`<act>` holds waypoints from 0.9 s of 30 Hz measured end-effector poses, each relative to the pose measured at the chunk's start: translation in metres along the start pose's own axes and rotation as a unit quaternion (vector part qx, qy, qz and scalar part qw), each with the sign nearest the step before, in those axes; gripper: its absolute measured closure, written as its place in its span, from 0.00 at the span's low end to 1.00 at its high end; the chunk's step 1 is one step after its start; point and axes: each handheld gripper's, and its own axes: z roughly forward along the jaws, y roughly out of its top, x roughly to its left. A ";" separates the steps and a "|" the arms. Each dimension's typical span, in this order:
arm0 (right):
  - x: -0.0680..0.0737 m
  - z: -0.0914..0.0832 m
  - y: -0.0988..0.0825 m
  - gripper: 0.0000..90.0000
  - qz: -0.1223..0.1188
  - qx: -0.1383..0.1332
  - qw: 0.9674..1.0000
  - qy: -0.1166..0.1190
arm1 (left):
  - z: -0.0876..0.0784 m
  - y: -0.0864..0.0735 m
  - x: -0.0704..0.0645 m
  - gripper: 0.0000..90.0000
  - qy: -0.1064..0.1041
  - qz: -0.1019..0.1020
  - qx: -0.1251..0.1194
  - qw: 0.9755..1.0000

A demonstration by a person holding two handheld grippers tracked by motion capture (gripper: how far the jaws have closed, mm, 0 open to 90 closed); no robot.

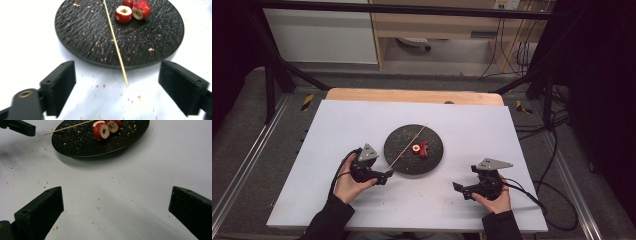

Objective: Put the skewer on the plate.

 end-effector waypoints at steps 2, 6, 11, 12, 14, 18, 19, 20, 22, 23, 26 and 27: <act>0.000 0.000 0.000 0.01 0.000 0.000 1.000 0.001 | -0.006 -0.006 0.003 0.10 0.002 0.000 -0.001 1.000; 0.001 0.000 -0.001 0.01 -0.007 0.007 1.000 -0.004 | -0.019 -0.020 0.008 0.06 0.005 0.019 0.009 1.000; 0.001 0.002 -0.002 0.01 -0.008 0.010 1.000 -0.003 | -0.032 -0.037 0.013 0.06 0.003 0.011 0.000 1.000; 0.001 0.002 -0.002 0.01 -0.010 0.012 1.000 -0.005 | -0.034 -0.040 0.014 0.06 0.005 0.011 0.000 1.000; 0.001 0.002 -0.003 0.01 -0.011 0.017 1.000 -0.006 | -0.038 -0.046 0.016 0.06 0.008 0.008 -0.002 1.000; 0.001 0.005 -0.004 0.01 -0.016 0.027 0.999 -0.010 | -0.044 -0.057 0.021 0.06 0.008 -0.001 -0.007 1.000; 0.002 0.005 -0.005 0.01 -0.018 0.030 0.999 -0.011 | -0.045 -0.060 0.022 0.06 0.009 -0.003 -0.006 1.000; 0.002 0.006 -0.005 0.01 -0.022 0.033 0.999 -0.011 | -0.046 -0.062 0.024 0.06 0.010 -0.004 -0.006 1.000; 0.001 0.007 -0.006 0.01 -0.023 0.038 0.999 -0.012 | -0.049 -0.065 0.026 0.07 0.015 -0.007 -0.007 1.000; 0.001 0.007 -0.006 0.01 -0.022 0.040 0.999 -0.012 | -0.050 -0.066 0.028 0.07 0.016 -0.007 -0.008 1.000; 0.002 0.006 -0.006 0.01 -0.021 0.038 0.999 -0.011 | -0.053 -0.068 0.029 0.08 0.016 -0.009 -0.013 1.000; 0.001 0.006 -0.006 0.01 -0.022 0.037 0.999 -0.010 | -0.054 -0.068 0.029 0.08 0.017 -0.009 -0.013 1.000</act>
